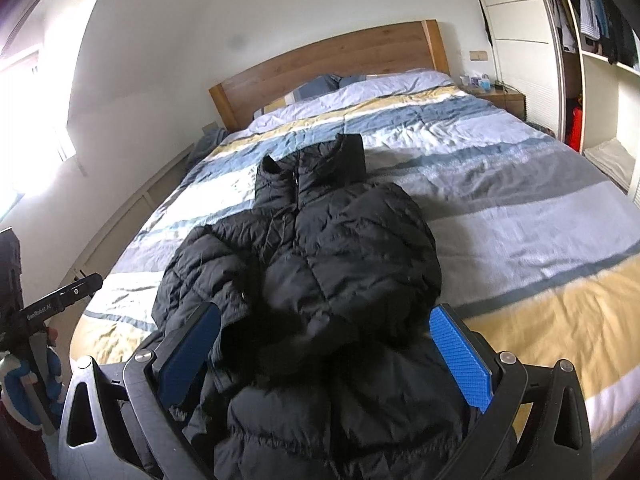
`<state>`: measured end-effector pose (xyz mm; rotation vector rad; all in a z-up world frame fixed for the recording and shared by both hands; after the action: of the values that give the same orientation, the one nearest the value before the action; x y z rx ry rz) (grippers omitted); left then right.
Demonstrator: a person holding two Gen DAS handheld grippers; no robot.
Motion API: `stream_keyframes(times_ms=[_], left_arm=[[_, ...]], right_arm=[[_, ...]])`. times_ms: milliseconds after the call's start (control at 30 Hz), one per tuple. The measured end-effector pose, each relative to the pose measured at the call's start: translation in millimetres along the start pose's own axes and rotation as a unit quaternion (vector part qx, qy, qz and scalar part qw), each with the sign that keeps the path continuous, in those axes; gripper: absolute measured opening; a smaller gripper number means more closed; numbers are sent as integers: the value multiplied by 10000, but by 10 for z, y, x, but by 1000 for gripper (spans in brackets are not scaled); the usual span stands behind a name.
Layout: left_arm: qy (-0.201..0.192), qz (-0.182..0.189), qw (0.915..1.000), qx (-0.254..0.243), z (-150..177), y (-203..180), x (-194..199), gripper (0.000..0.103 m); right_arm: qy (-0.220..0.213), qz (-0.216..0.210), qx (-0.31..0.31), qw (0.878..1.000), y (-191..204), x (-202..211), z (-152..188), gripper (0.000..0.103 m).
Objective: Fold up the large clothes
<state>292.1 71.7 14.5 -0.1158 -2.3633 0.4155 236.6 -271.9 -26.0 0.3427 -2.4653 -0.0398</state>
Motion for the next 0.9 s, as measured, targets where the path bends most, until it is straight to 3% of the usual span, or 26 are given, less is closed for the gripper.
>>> stream_keyframes(times_ms=[300, 567, 733, 900], left_arm=[[229, 121, 9995, -202, -589, 12, -411, 65], [-116, -533, 9977, -396, -2045, 91, -947, 65], [-109, -698, 9973, -182, -2772, 262, -1528, 65], [288, -481, 9977, 370, -2992, 499, -2366, 65]], right_arm=[[-65, -49, 149, 9999, -276, -358, -534, 103], [-209, 141, 491, 9985, -578, -860, -1516, 103], [-100, 47, 569, 9983, -808, -1536, -2097, 103], [219, -281, 92, 9993, -1053, -2391, -2290, 103]])
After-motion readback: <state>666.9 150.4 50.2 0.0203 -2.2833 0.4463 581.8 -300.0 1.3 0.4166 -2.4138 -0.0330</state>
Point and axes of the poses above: each gripper's, at about its wrist camera, not at the fingertips, and x roughly against the way its jaws point, y to its left, z to its underside, the point moved 6 cm from there along -x, roughly the way its jaws point, and after that the axes turned 15 degrees about x, right-handed, at the moved point
